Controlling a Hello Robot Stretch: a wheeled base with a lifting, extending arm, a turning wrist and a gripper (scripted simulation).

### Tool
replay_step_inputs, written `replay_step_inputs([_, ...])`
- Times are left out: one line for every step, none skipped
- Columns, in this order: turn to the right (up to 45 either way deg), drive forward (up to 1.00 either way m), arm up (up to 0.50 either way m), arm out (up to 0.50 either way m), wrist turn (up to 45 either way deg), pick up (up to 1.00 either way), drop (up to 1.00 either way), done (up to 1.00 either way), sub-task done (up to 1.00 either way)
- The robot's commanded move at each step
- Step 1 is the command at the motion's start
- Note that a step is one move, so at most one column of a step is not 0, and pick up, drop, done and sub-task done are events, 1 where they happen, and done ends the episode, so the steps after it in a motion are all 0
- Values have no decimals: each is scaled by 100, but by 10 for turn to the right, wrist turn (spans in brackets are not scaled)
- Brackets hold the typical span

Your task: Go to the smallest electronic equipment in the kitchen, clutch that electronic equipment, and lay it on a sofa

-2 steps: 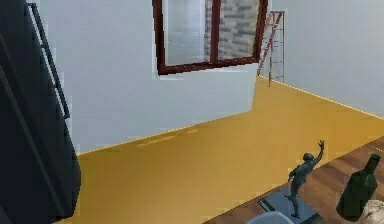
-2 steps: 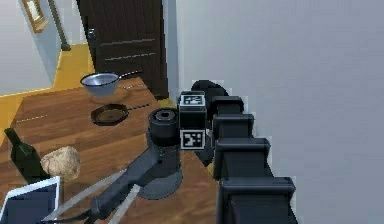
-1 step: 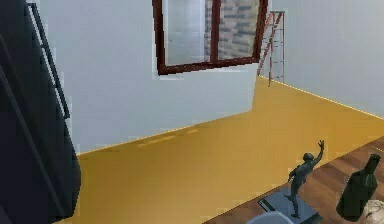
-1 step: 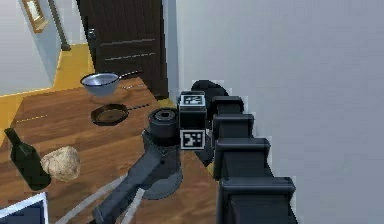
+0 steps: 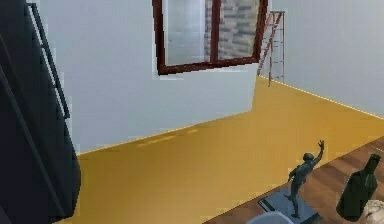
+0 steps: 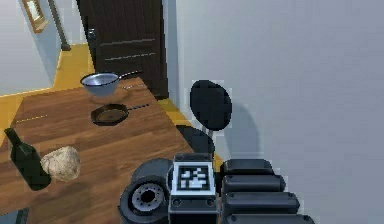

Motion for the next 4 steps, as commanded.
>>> replay_step_inputs([-240,0,0,0,0,0,0,0,0])
replay_step_inputs([-30,0,0,0,0,0,0,0,0])
replay_step_inputs([0,75,0,0,0,0,0,0,0])
replay_step_inputs([450,0,0,0,0,0,0,0,0])
